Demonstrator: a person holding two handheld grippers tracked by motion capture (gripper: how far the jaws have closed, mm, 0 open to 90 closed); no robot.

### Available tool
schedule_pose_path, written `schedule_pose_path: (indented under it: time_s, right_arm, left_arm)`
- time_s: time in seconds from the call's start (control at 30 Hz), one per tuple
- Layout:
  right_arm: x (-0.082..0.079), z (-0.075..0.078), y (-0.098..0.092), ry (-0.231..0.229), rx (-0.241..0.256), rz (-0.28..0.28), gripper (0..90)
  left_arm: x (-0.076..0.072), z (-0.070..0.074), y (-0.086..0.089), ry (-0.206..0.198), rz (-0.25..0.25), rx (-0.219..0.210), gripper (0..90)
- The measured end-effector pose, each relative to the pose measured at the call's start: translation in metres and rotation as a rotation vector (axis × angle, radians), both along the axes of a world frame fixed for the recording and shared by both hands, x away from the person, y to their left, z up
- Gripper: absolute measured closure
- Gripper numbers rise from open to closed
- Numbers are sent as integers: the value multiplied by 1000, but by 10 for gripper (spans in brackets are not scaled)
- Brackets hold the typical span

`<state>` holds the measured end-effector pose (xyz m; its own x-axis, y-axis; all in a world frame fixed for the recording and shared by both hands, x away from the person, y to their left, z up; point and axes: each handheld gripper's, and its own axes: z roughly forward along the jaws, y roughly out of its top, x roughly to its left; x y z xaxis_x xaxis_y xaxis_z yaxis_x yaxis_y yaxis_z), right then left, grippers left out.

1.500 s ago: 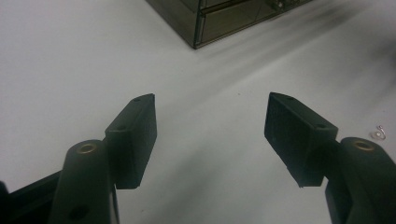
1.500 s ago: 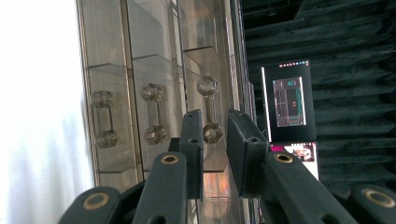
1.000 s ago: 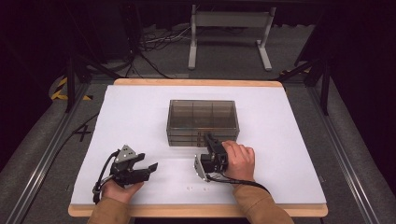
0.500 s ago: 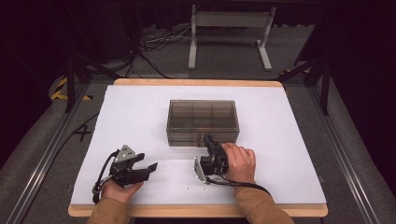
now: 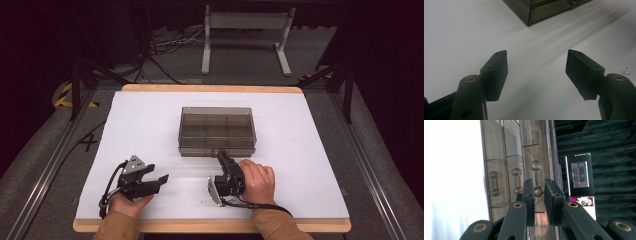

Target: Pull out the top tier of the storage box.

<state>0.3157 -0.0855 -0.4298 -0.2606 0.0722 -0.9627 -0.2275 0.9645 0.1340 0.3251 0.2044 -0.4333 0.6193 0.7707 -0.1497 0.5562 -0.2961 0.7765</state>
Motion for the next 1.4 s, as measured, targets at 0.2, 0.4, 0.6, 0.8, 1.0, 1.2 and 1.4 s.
schedule_pose_path:
  time_s: [0.2,0.4,0.6,0.8,1.0,1.2,1.4]
  right_arm:
    - [-1,0,-1,0,3,6,794]
    - [-1,0,-2,0,6,4,792]
    - [-1,0,-4,2,5,10,774]
    - [-7,-2,-9,-4,11,26,758]
    - [-8,1,-20,41,65,52,753]
    - [-9,5,-32,133,145,99,757]
    - [-10,9,-42,228,243,103,809]
  left_arm:
    - [0,0,0,2,-2,0,349]
    - [0,0,0,-1,0,1,349]
    - [0,0,0,1,0,1,349]
    - [0,0,0,0,0,1,347]
    - [0,0,0,4,0,4,347]
    - [0,0,-1,3,1,4,347]
    - [0,0,-1,5,-1,5,348]
